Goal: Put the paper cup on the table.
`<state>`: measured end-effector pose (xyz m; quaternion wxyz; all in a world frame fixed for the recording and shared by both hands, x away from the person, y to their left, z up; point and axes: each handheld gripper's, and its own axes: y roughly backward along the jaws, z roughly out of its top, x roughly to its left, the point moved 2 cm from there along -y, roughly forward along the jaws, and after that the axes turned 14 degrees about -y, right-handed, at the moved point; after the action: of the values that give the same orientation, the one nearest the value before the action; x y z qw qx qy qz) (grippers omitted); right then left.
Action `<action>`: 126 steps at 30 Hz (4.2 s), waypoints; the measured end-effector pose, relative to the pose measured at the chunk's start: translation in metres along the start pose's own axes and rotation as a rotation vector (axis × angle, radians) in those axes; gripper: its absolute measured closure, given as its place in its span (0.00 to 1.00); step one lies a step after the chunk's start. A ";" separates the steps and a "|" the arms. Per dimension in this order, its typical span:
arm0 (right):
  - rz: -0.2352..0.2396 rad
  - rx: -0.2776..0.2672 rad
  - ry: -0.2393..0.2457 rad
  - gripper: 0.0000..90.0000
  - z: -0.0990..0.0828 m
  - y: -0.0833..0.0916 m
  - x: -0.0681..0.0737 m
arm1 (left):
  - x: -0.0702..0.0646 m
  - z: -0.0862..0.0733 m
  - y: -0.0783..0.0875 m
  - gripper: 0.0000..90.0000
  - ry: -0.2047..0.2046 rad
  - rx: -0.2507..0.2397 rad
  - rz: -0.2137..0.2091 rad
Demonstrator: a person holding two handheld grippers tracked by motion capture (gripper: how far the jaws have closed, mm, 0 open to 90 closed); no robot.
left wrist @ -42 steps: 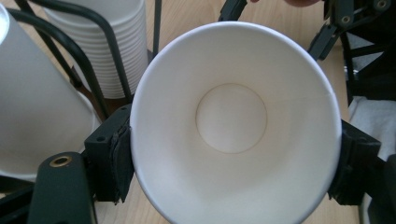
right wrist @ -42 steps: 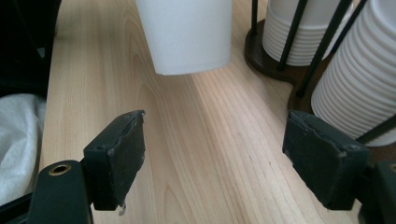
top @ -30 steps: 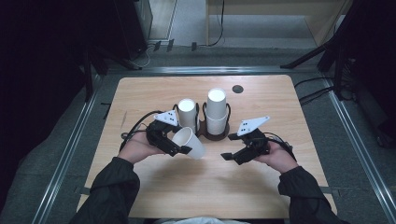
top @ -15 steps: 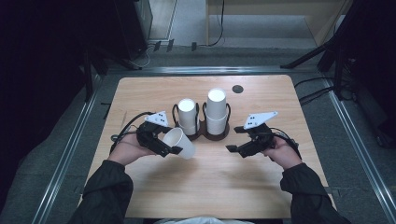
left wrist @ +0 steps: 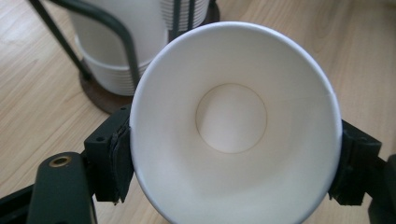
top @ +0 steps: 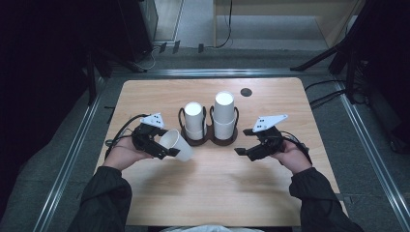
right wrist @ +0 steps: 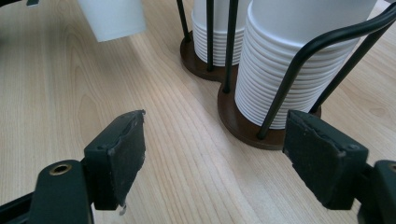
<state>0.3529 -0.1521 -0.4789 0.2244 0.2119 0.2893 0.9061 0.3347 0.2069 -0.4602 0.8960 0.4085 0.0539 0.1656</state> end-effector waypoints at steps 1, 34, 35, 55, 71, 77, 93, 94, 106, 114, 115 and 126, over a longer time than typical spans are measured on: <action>0.002 0.001 -0.004 0.24 0.000 0.000 -0.001 | 0.001 -0.001 0.000 0.21 0.003 0.000 0.001; -0.029 0.034 -0.001 0.24 -0.012 -0.004 -0.003 | 0.047 -0.039 0.043 0.21 0.150 0.013 0.140; -0.029 0.032 0.000 0.24 -0.013 -0.004 -0.002 | 0.049 -0.041 0.044 0.21 0.156 0.018 0.148; -0.035 0.035 -0.006 0.24 -0.016 -0.006 -0.001 | 0.079 -0.065 0.047 0.21 0.276 0.157 0.272; -0.043 0.044 0.000 0.24 -0.017 -0.006 -0.001 | 0.090 -0.066 0.029 0.21 0.269 0.335 0.344; -0.042 0.045 -0.001 0.24 -0.017 -0.007 -0.001 | 0.092 -0.068 0.021 0.20 0.267 0.373 0.338; -0.042 0.050 0.001 0.24 -0.018 -0.008 0.000 | 0.093 -0.065 0.013 0.11 0.267 0.394 0.332; -0.042 0.049 0.002 0.24 -0.018 -0.008 0.000 | 0.093 -0.065 0.013 0.06 0.270 0.395 0.337; -0.041 0.052 0.002 0.24 -0.018 -0.008 0.000 | 0.093 -0.062 0.019 0.00 0.298 0.338 0.326; -0.043 0.057 0.004 0.24 -0.019 -0.009 -0.001 | 0.091 -0.057 0.029 0.00 0.306 0.277 0.314; -0.043 0.058 0.005 0.24 -0.019 -0.009 -0.001 | 0.090 -0.056 0.031 0.00 0.303 0.272 0.315; -0.042 0.060 0.006 0.24 -0.019 -0.009 -0.001 | 0.084 -0.043 0.044 0.00 0.294 0.199 0.311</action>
<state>0.3466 -0.1542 -0.4985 0.2361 0.2094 0.3215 0.8928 0.3926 0.2932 -0.4526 0.7976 0.4696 0.1366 0.3532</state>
